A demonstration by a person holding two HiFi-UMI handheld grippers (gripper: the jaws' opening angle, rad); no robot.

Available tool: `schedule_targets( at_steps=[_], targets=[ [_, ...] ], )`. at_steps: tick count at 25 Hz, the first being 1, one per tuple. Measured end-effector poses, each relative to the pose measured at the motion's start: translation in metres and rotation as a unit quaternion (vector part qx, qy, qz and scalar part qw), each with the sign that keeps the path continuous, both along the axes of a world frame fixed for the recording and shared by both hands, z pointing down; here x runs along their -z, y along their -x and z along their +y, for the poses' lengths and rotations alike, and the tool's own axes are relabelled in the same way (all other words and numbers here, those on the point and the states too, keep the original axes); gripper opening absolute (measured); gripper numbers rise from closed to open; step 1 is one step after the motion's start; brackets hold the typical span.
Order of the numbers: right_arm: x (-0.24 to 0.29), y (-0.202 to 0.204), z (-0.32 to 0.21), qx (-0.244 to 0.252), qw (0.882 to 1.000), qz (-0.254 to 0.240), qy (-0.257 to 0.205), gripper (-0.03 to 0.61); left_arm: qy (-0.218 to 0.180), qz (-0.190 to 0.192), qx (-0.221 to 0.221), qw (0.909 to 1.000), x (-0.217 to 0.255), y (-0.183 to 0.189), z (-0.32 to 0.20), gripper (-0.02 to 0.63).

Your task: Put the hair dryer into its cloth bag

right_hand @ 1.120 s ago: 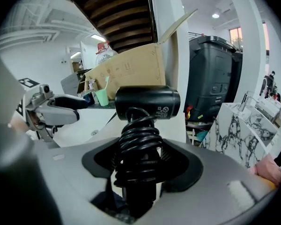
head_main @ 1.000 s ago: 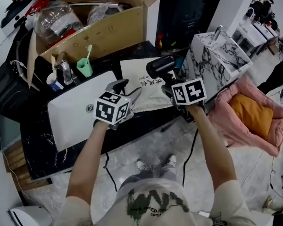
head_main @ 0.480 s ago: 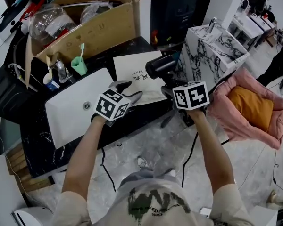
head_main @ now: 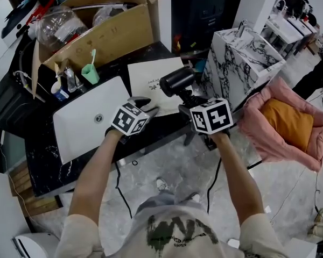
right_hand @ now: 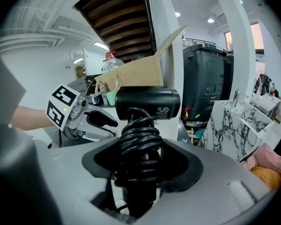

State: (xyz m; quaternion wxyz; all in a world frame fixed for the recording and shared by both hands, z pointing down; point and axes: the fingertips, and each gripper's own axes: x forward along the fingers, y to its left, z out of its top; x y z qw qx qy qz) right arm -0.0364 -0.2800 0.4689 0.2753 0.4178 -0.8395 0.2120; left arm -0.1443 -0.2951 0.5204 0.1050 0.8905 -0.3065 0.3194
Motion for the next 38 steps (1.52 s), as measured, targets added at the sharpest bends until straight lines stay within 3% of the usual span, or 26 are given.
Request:
schedule_targets(
  at_steps=[6,10,29,38],
  targets=[
    [-0.001,-0.004,0.008,0.003,1.0,-0.007,0.001,0.261,0.004,-0.032,-0.012,0.9994,-0.012,-0.005,0.002,0.183],
    [-0.002,-0.003,0.011,0.004,1.0,-0.01,0.002,0.261,-0.011,-0.042,-0.004,0.999,-0.01,-0.004,0.0,0.055],
    [0.027,-0.022,0.027,-0.001,0.999,-0.029,-0.018,0.261,-0.01,0.047,0.064,0.9968,0.06,-0.022,-0.016,0.029],
    [0.037,-0.032,0.041,0.006,0.999,-0.027,-0.019,0.261,-0.007,0.099,0.114,0.9885,0.096,-0.035,-0.028,0.029]
  ],
)
